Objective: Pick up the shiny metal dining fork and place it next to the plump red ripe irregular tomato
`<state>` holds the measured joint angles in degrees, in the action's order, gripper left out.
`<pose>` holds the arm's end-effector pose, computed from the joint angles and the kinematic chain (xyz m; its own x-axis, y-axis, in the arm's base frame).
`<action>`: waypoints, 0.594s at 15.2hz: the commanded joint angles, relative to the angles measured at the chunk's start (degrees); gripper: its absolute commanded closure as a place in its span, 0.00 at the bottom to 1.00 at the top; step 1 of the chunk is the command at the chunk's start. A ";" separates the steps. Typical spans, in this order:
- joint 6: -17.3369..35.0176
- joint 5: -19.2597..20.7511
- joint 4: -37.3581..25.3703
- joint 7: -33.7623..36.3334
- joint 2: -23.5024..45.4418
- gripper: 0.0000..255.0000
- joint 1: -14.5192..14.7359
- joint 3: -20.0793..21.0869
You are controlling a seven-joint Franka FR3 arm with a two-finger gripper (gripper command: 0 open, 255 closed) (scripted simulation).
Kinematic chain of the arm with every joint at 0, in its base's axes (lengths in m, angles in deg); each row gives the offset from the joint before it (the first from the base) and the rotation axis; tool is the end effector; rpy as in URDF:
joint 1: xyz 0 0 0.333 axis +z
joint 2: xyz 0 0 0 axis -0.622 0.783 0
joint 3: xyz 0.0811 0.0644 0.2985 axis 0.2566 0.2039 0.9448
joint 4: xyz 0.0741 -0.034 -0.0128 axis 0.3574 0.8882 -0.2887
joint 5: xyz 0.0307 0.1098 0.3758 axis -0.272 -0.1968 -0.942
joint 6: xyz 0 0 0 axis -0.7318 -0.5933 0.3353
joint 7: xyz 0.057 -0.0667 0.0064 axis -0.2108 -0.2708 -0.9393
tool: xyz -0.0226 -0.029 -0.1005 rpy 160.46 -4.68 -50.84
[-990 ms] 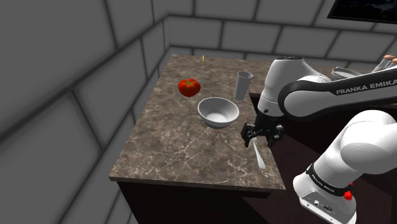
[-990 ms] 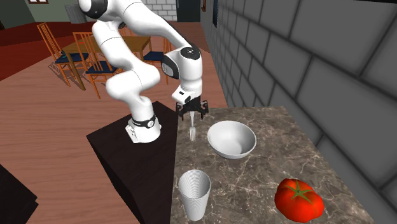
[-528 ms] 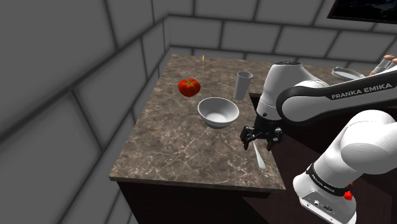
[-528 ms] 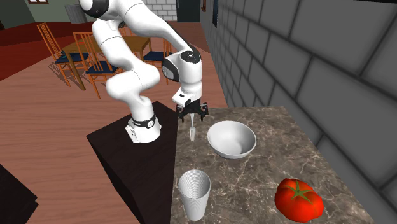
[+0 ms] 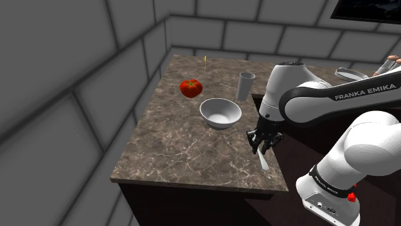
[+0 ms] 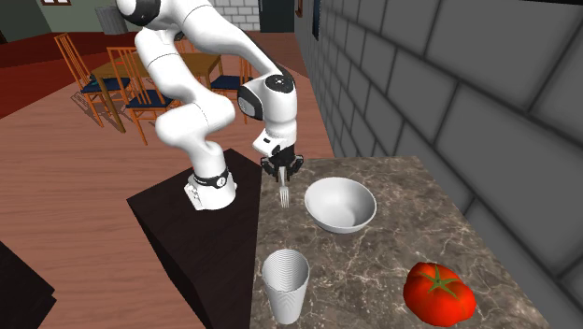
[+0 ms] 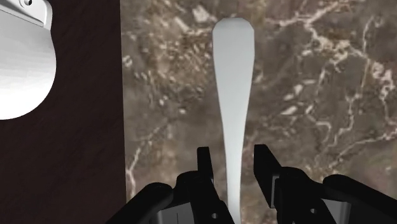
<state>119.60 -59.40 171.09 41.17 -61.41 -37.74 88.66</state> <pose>0.2545 0.1130 0.3095 0.7341 -0.6633 -0.1453 -0.6716 -0.7408 -0.0114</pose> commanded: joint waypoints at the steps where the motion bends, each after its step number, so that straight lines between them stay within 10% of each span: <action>1: 0.00 0.00 -0.01 0.00 0.00 1.00 0.00 0.00; 9: -4.81 1.67 -1.55 0.76 -3.37 1.00 -0.34 -1.29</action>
<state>116.06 -58.09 169.73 41.78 -63.73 -38.09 87.74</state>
